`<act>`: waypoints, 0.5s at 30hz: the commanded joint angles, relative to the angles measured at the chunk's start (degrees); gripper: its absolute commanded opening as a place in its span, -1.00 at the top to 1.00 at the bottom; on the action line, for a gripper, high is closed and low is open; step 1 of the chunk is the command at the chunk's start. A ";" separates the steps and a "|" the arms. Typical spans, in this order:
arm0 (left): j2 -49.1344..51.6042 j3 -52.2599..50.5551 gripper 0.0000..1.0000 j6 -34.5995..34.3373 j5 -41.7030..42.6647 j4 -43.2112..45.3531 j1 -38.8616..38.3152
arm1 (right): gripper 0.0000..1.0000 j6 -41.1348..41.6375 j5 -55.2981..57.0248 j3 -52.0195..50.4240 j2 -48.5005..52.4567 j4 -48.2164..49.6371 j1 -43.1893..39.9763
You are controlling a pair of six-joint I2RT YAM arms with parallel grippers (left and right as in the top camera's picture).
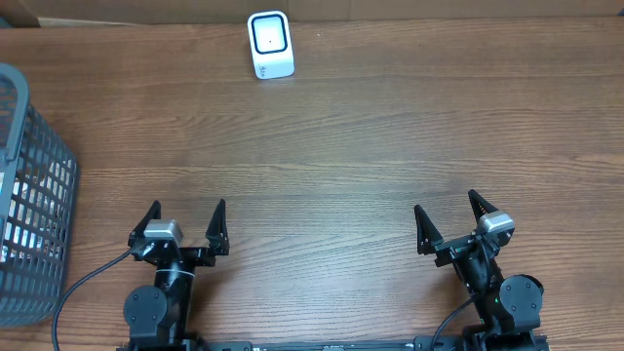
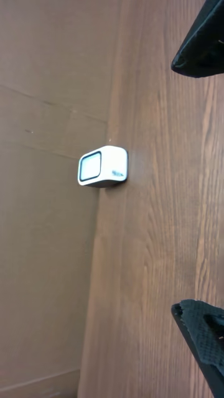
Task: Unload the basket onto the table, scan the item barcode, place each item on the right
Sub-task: 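Move the left gripper into the grey basket toward the bread bag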
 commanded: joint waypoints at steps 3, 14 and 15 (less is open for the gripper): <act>5.14 6.32 -1.00 -0.83 -0.63 -1.18 0.33 | -1.00 0.13 0.52 -0.61 -0.52 0.17 -0.24; 30.99 30.10 -0.99 -0.68 2.58 -8.76 0.33 | -1.00 0.13 0.52 -0.61 -0.52 0.17 -0.24; 33.73 33.20 -0.99 -0.55 2.82 -11.08 0.33 | -1.00 0.13 0.52 -0.61 -0.52 0.17 -0.24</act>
